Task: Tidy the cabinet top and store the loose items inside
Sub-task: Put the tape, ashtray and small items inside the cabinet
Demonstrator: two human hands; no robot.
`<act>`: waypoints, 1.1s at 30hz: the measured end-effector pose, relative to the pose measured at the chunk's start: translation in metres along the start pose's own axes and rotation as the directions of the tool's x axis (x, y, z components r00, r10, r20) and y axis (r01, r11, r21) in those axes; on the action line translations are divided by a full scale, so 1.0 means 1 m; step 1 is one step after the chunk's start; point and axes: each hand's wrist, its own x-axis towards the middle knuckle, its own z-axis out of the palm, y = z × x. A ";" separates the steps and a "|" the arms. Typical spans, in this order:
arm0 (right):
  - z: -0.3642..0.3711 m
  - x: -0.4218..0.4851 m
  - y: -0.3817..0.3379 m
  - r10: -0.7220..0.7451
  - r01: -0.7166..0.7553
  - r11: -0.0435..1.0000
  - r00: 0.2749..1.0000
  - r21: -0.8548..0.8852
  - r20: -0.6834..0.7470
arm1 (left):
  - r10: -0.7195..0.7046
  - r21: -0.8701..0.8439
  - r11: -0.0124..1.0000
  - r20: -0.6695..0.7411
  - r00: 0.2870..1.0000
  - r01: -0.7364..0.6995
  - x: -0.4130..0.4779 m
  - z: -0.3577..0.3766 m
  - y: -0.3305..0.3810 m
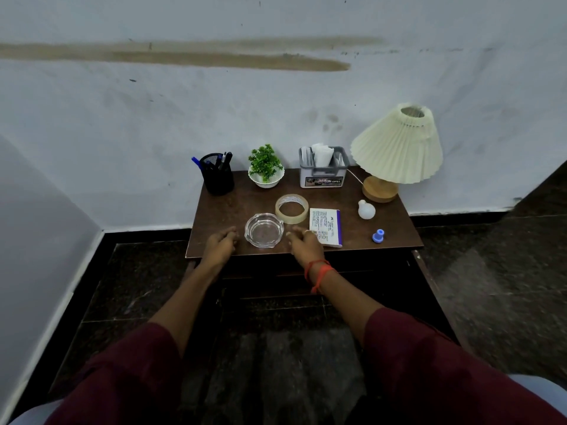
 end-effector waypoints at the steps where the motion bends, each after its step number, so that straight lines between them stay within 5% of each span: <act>1: 0.006 0.006 0.002 0.031 -0.031 0.999 0.999 0.009 0.013 | -0.011 0.004 1.000 0.010 1.000 0.011 0.004 0.004 -0.001; 14: 0.040 0.063 0.030 0.132 -0.132 0.991 0.991 0.004 0.012 | -0.059 -0.055 0.997 0.036 0.998 0.061 0.059 0.022 -0.020; 33: 0.033 -0.017 0.047 0.102 -0.100 0.990 0.995 0.098 -0.017 | -0.059 -0.379 0.925 -0.069 0.996 0.028 -0.066 0.026 -0.025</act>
